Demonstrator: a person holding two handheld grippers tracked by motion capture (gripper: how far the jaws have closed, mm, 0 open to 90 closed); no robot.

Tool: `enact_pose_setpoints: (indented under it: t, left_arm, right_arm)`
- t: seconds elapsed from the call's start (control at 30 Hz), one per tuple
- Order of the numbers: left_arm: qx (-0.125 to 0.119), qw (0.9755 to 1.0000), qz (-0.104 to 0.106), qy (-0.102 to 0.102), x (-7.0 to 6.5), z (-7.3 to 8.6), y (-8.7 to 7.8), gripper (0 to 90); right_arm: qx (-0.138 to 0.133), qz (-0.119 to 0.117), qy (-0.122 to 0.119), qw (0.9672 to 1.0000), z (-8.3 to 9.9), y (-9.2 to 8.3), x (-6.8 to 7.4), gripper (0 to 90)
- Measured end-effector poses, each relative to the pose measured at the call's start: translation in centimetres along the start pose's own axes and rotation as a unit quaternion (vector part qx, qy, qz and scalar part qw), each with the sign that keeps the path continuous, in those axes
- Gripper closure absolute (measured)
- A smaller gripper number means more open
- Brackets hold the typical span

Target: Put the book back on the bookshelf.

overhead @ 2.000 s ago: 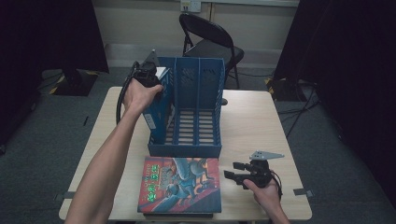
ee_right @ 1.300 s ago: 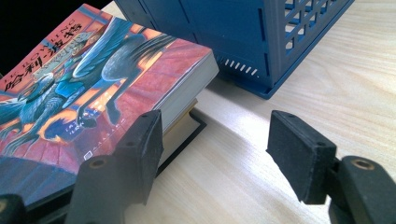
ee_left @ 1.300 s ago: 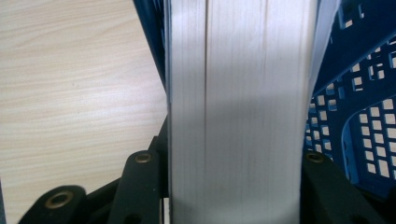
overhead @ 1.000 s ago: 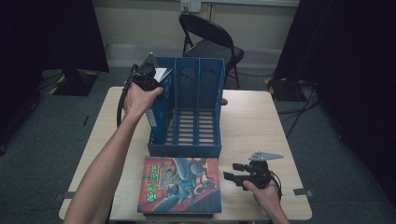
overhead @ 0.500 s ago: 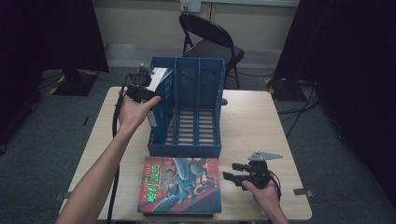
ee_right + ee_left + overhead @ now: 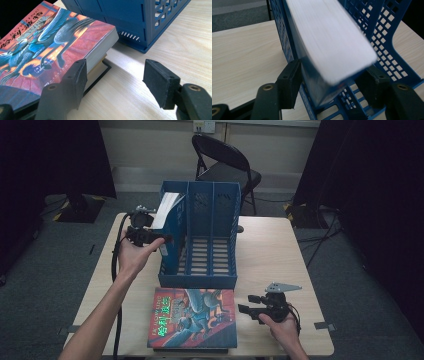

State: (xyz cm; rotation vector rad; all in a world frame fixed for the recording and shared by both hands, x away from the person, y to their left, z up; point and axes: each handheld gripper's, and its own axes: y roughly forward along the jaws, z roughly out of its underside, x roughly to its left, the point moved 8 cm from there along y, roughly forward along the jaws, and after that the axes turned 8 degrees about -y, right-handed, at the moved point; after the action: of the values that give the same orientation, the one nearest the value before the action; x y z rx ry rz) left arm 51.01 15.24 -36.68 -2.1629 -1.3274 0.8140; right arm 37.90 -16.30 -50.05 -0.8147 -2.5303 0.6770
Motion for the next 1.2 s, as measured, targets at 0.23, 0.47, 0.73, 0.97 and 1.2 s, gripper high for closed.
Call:
enact_pose_setpoints:
  t: [0.23, 0.47, 0.73, 0.97, 1.2]
  left_arm:
    - [-0.001, 0.9997, 0.023, -0.005, 0.5, 2.3, 0.7, 42.5]
    - [-0.031, 0.9988, 0.038, 0.01, 0.6, 4.1, 0.5, 43.5]
    - [-0.051, 0.9971, 0.013, 0.055, 1.2, 6.0, 0.0, 58.8]
    - [-0.045, 0.9963, 0.02, 0.071, 1.9, 7.9, 0.2, 59.4]
    - [-0.034, 0.996, 0.068, 0.046, 1.2, 10.3, -0.6, 53.3]
  right_arm:
    - [0.001, 0.002, 0.001, 1.0, 0.0, 0.1, 0.0, 35.3]
    - [0.001, 0.004, 0.002, 1.0, 0.0, 0.1, -0.1, 35.3]
    - [0.0, 0.005, -0.002, 1.0, 0.0, 0.1, 0.0, 35.2]
    - [-0.007, 0.007, -0.008, 0.9999, -0.4, 0.1, 0.2, 35.3]
    - [-0.02, 0.006, -0.013, 0.9997, -1.1, -0.1, 0.8, 35.3]
